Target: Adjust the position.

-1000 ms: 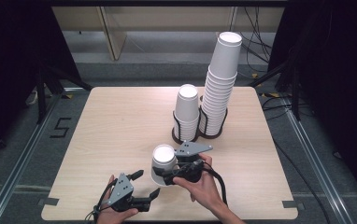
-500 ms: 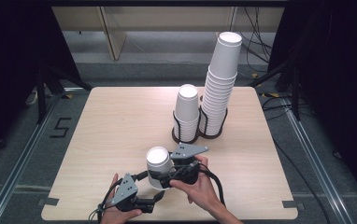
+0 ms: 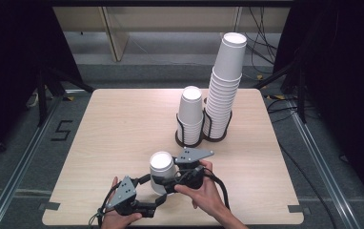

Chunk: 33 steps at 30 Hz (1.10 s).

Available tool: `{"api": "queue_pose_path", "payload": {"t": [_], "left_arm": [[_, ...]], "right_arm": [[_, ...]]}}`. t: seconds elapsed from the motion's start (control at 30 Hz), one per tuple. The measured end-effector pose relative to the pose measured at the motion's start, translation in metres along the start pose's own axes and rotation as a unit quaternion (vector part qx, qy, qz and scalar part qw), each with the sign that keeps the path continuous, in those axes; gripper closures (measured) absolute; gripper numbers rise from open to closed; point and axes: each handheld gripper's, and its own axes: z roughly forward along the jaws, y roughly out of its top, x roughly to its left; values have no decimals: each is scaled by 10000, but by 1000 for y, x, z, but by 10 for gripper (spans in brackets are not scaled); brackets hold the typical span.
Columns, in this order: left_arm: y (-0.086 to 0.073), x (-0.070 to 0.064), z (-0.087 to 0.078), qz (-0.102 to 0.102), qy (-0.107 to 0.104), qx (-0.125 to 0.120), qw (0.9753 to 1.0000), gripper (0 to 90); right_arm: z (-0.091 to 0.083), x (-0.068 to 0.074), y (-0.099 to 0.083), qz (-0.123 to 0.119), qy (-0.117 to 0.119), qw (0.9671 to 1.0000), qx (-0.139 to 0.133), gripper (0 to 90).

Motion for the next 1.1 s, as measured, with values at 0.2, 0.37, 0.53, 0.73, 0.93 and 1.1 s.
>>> {"api": "queue_pose_path", "payload": {"t": [0.2, 0.37, 0.53, 0.73, 0.93, 1.1], "left_arm": [[-1, 0, 3, -25, -17, -64, 10000, 30], [-1, 1, 2, -78, -25, -101, 9999, 10], [0, 1, 1, -89, 28, -14, 10000, 5], [-1, 1, 1, -103, 21, -20, 9999, 8], [0, -1, 0, 11, 89, -40, 10000, 21], [0, 0, 0, 140, 127, 21, 9998, 44]], "right_arm": [[5, 7, 1, 101, 204, 9996, -142, 223], [8, 11, 1, 40, 286, 9994, -193, 223], [8, 14, 1, 209, 412, 9986, -269, 223], [7, 14, 2, 197, 440, 9983, -338, 223], [8, 14, 1, 267, 455, 9981, -321, 222], [9, 14, 0, 263, 469, 9981, -309, 216]]}}
